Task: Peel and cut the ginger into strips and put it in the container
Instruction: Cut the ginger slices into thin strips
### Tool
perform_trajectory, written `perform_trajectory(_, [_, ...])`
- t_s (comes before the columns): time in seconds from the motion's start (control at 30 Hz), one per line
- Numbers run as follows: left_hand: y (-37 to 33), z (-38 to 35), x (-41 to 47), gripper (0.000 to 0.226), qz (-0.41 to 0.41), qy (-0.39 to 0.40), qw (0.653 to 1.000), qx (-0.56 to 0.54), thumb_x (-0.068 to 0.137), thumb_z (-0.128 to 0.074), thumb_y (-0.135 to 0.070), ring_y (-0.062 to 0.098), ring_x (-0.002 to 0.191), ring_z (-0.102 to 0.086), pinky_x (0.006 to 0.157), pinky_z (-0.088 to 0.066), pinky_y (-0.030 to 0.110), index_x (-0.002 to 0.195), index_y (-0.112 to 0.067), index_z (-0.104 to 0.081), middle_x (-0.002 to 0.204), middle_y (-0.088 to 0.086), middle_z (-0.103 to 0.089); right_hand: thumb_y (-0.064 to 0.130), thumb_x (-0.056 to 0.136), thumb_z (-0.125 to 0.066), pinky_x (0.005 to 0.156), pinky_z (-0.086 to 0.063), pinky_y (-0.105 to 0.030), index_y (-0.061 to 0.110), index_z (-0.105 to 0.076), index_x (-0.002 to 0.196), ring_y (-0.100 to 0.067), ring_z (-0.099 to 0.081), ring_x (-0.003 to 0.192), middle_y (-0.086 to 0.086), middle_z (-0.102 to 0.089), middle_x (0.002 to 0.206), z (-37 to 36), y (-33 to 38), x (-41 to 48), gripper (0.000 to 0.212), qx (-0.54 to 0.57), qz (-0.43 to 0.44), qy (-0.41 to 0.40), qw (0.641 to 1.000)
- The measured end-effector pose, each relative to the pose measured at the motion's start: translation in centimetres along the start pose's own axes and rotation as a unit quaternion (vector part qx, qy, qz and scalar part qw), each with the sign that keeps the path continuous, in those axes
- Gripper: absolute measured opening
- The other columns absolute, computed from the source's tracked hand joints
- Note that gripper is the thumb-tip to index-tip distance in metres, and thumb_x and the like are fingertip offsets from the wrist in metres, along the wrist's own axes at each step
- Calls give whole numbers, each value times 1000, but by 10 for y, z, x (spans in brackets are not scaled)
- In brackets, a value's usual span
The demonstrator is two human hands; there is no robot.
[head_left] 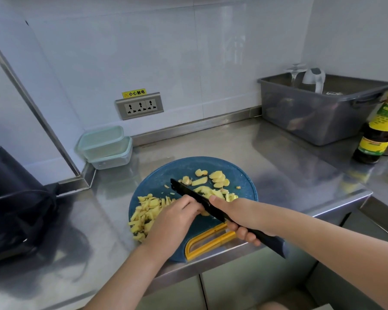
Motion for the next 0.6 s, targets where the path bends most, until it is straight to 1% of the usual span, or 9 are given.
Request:
perform_trajectory(0.03, [-1, 1, 0, 15, -10, -6, 1000, -4, 87, -59, -16, 8, 85, -64, 71, -55, 26, 96, -16, -71, 96, -4, -65, 82, 81, -30, 41, -32, -19, 20, -40, 58, -9, -34, 38, 5, -39, 47, 0, -1, 0, 67, 4, 1, 2, 1000])
perform_trajectory(0.1, [-4, 1, 0, 24, -19, -3, 1000, -17, 89, -49, -23, 6, 87, -63, 74, -53, 23, 98, -17, -71, 97, -6, -65, 82, 81, -31, 41, -32, -18, 20, -40, 57, -9, -35, 39, 5, -40, 47, 1, -2, 0, 67, 15, 1, 8, 1000])
perform_trajectory(0.17, [-5, -2, 0, 30, 0, 5, 999, -36, 91, -44, -30, 5, 91, -61, 76, -54, 24, 102, -19, -69, 102, -8, -63, 81, 82, -31, 41, -33, -18, 19, -40, 57, -8, -35, 39, 5, -40, 47, 2, -2, 0, 67, 24, 4, 13, 1000])
perform_trajectory(0.27, [-4, -8, 1, 40, 35, 8, 998, -46, 91, -38, -38, 6, 90, -61, 73, -56, 28, 104, -17, -69, 101, -8, -61, 81, 81, -31, 40, -32, -18, 20, -40, 57, -9, -34, 38, 5, -39, 46, 3, -3, 0, 67, 29, 2, 10, 1000])
perform_trajectory(0.37, [-3, -6, 1, 36, 28, -6, 999, -42, 90, -42, -35, 7, 87, -63, 73, -56, 26, 100, -17, -71, 98, -6, -63, 82, 80, -32, 38, -31, -16, 20, -40, 55, -9, -34, 35, 5, -39, 45, 4, -4, 0, 68, 45, 2, 8, 999])
perform_trajectory(0.5, [-2, -4, 1, 30, 7, -28, 999, -18, 89, -46, -32, 5, 80, -63, 69, -54, 22, 90, -17, -73, 92, -6, -64, 81, 80, -35, 36, -33, -15, 18, -42, 56, -9, -36, 32, 5, -41, 43, 9, -7, 0, 68, 86, 5, 9, 996])
perform_trajectory(0.6, [-1, -5, 4, 22, 15, -6, 1000, 0, 90, -48, -30, 7, 82, -63, 68, -55, 28, 90, -19, -67, 91, -8, -66, 82, 79, -35, 35, -33, -15, 18, -43, 54, -9, -37, 31, 5, -42, 42, 10, -9, 1, 69, 88, 5, 10, 996])
Point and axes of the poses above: each hand's wrist, its own x-axis towards the middle knuckle, its own z-axis out of the back of the hand, y = z × x, the point moved 1 cm from there along x, towards the middle knuckle
